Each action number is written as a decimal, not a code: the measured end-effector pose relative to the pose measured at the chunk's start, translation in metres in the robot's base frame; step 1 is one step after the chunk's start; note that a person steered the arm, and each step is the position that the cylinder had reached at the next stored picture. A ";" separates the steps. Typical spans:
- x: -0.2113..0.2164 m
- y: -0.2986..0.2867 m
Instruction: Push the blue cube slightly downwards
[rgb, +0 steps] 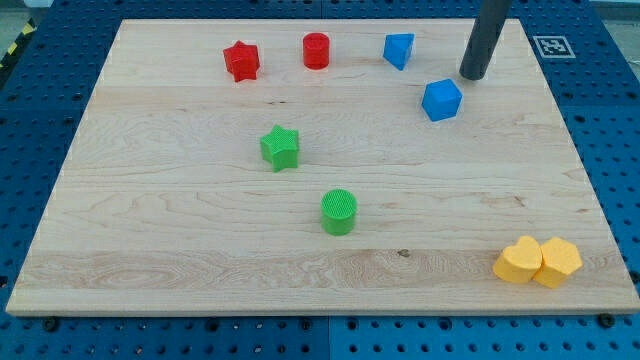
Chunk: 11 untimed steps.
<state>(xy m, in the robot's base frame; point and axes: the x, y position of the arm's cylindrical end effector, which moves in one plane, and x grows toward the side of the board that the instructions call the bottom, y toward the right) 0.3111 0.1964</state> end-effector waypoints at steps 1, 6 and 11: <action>0.000 -0.018; 0.029 -0.037; 0.059 -0.063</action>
